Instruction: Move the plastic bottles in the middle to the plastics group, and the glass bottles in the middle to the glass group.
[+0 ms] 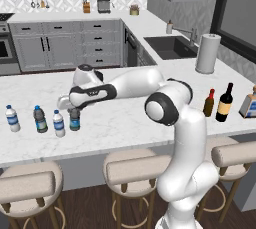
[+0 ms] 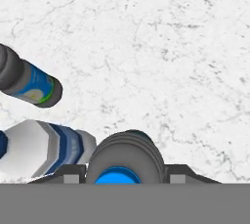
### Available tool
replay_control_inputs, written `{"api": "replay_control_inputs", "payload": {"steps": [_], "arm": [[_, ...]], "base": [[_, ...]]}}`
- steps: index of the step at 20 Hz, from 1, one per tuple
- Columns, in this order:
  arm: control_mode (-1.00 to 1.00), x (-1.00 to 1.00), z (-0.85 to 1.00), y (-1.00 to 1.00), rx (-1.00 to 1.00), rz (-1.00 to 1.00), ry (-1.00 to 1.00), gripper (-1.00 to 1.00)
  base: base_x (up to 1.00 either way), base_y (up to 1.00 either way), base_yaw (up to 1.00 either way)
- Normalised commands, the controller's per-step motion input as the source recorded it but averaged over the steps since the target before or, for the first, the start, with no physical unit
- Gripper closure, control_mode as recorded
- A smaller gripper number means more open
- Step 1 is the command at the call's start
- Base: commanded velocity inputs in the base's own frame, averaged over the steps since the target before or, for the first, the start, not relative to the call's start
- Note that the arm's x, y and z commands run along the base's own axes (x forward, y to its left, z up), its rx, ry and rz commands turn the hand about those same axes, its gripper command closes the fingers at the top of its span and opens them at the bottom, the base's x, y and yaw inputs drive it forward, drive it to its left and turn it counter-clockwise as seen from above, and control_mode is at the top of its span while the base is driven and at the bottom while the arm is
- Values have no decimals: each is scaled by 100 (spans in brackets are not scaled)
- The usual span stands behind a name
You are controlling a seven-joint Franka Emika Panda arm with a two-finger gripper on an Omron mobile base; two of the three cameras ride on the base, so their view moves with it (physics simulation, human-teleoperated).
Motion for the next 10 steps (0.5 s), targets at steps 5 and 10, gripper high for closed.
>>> {"api": "replay_control_inputs", "payload": {"steps": [5, 10], "arm": [[-100, 1, -32, 1, -4, 1, 0, 100], [-100, 0, -24, 0, 0, 0, 0, 100]], "base": [[0, 0, 0], [0, 0, 0]]}}
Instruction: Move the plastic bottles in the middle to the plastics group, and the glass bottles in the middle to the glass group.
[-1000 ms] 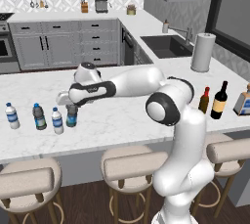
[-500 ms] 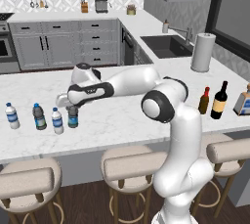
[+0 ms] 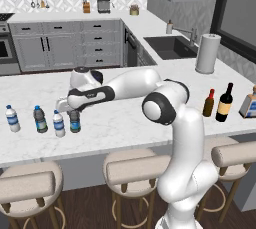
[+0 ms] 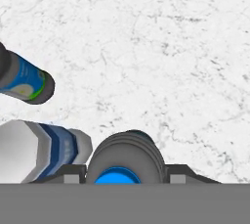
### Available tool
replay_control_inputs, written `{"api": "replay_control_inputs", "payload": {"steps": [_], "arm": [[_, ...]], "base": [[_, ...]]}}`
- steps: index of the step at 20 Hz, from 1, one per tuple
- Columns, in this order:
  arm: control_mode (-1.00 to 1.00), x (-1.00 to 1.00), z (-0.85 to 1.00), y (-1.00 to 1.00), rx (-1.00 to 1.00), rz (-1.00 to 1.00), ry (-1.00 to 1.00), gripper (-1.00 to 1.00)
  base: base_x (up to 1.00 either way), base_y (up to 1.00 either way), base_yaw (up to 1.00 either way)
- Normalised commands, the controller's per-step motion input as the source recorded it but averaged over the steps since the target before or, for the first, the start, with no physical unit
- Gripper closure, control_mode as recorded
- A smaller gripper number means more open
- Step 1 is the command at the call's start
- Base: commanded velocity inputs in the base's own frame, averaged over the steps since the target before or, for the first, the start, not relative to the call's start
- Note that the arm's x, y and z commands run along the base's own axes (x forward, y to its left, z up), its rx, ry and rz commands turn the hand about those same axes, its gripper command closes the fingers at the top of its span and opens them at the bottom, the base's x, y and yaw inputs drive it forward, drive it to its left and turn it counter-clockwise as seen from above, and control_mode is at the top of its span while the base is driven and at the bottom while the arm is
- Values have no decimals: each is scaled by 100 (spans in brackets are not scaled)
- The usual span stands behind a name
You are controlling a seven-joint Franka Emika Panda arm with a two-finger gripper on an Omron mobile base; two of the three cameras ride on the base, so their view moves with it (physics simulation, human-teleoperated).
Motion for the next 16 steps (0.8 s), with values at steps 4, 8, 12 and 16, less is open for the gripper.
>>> {"api": "replay_control_inputs", "payload": {"steps": [4, 8, 12, 16], "arm": [[-100, 0, -22, 0, 0, 0, 0, 100], [-100, 0, -13, 0, 0, 1, 0, -100], [-100, -4, 16, 0, 0, 0, -4, -100], [-100, -6, 50, 0, 1, 0, -15, -100]], "base": [[0, 0, 0], [0, 0, 0], [0, 0, 0], [0, 0, 0]]}}
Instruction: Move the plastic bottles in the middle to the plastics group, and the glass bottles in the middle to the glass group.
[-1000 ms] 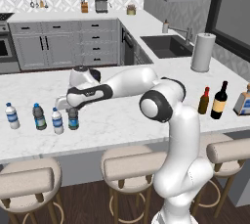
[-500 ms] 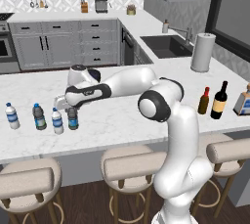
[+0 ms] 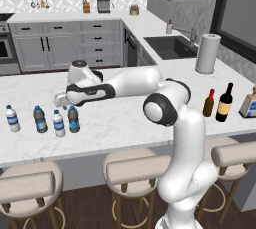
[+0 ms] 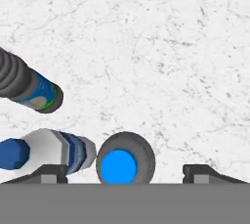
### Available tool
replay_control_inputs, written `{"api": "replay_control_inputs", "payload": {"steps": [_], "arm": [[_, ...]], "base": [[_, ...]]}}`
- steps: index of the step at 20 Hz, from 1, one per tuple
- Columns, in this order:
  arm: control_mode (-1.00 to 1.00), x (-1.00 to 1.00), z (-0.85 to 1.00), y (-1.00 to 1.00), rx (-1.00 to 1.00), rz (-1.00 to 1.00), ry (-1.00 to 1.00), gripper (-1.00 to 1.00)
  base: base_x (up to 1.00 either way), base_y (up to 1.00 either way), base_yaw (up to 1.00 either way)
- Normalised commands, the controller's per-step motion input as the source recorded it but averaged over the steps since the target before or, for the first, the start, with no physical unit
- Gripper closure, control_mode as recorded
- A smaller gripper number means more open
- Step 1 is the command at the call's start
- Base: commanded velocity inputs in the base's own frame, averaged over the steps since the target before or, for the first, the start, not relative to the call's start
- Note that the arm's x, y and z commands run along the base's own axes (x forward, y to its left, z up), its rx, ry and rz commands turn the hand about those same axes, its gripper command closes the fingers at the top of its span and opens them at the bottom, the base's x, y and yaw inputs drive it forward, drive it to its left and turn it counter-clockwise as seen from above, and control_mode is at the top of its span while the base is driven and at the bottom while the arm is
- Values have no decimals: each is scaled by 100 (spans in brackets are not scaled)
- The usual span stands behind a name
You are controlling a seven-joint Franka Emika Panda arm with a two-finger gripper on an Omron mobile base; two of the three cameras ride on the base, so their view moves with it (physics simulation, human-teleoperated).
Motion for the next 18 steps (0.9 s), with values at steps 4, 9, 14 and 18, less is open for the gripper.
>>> {"api": "replay_control_inputs", "payload": {"steps": [4, 9, 14, 18], "arm": [[-100, -15, 60, 0, 3, 0, -17, -100], [-100, -4, 45, -40, 0, 0, -21, -100], [-100, 0, 15, -73, 0, 0, -8, -100], [-100, -16, 11, -88, 0, 0, -8, -100]], "base": [[0, 0, 0], [0, 0, 0], [0, 0, 0], [0, 0, 0]]}}
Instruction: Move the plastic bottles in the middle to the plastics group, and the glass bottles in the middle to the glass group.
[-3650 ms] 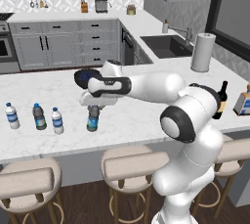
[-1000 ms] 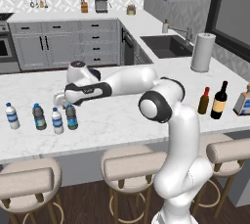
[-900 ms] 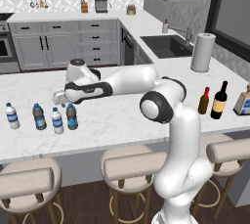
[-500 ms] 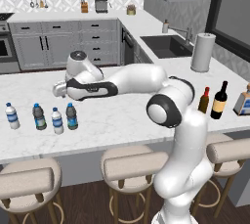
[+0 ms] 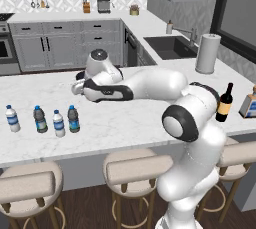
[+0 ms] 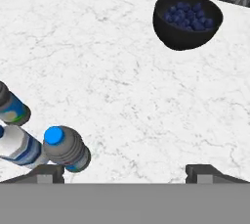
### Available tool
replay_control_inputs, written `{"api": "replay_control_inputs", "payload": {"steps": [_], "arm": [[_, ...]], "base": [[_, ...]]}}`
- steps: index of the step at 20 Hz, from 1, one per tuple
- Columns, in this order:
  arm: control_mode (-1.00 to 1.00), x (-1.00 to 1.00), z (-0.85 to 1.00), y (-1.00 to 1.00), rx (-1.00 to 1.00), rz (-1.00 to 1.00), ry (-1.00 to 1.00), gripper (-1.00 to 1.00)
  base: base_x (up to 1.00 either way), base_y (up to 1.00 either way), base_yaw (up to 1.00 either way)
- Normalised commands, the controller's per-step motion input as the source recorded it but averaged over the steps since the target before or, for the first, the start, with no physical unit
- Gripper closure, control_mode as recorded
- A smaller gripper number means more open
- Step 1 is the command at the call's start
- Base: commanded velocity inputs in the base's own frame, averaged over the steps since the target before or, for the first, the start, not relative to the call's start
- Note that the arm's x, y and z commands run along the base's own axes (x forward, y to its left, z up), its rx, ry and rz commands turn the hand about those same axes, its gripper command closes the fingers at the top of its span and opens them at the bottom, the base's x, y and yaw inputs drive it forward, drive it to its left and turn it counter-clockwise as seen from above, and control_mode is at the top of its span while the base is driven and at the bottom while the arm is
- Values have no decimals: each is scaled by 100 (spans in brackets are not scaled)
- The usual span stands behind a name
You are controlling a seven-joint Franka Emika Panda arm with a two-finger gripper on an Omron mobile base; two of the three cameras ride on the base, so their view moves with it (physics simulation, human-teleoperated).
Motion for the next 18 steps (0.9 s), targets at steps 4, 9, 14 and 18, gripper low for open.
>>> {"api": "replay_control_inputs", "payload": {"steps": [4, 9, 14, 18], "arm": [[-100, -58, 11, -86, 0, 0, -8, -100], [-100, -85, 8, -75, 0, 0, -7, -100], [-100, -99, 4, -68, 0, 0, -10, -100], [-100, -100, 3, -64, 0, 0, -13, -100]], "base": [[0, 0, 0], [0, 0, 0], [0, 0, 0], [0, 0, 0]]}}
